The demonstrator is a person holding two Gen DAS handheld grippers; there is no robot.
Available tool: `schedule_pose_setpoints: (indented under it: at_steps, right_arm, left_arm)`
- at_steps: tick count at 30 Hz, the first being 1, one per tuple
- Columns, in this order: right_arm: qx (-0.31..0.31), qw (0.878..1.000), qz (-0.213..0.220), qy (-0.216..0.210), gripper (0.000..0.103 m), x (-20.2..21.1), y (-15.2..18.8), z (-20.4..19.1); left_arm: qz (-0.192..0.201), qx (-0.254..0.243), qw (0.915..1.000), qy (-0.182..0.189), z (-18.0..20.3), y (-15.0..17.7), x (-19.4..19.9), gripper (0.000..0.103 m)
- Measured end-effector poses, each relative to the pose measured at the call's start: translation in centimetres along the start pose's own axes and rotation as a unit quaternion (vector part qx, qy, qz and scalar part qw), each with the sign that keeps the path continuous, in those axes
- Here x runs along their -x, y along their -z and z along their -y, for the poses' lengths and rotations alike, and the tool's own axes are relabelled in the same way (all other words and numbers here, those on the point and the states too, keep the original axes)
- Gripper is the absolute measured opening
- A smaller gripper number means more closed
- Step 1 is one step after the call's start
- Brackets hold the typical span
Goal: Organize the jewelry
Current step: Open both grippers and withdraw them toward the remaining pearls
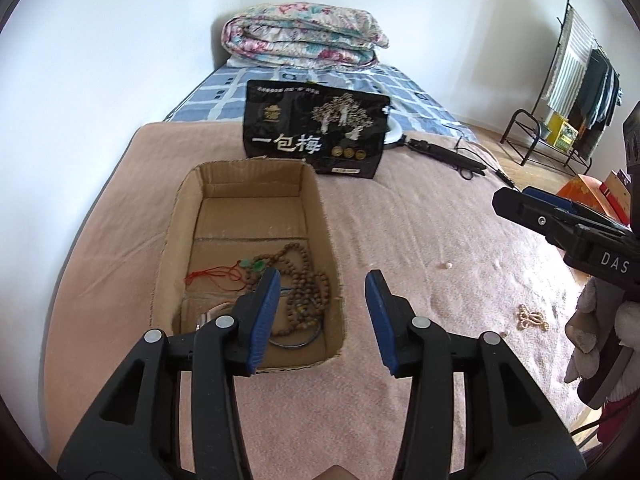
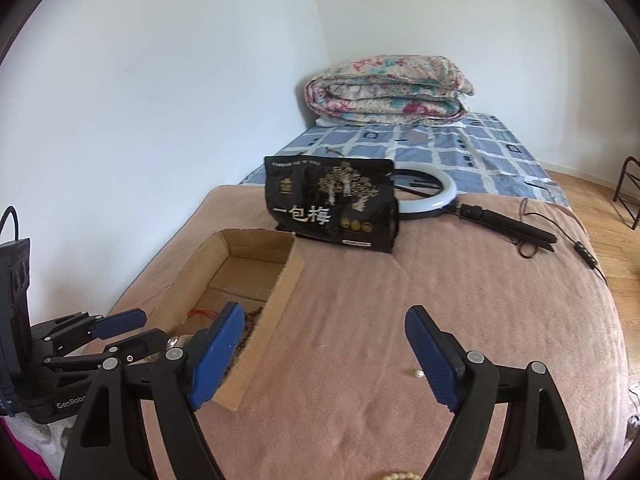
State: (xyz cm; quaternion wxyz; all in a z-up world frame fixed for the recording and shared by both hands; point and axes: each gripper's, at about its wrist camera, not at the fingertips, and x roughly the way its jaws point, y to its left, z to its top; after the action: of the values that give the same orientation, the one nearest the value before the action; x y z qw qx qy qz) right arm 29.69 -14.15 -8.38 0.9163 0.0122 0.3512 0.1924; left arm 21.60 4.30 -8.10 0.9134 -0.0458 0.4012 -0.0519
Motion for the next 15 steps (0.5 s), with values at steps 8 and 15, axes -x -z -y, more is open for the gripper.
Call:
schedule_pose_setpoints:
  at_steps: [8, 15]
  right_arm:
    - [-0.026, 0.999, 0.015, 0.041, 0.103, 2.7, 0.9, 3.8]
    - [-0.044, 0.996, 0.015, 0.07, 0.103, 5.0, 2.1, 7.5]
  left_arm:
    - [0.006, -0.03, 0.9994, 0.018, 4.0, -0.2, 0.0, 0.045]
    - [-0.009, -0.041, 0.9983, 0.04, 6.6, 0.3, -0.9, 0.045]
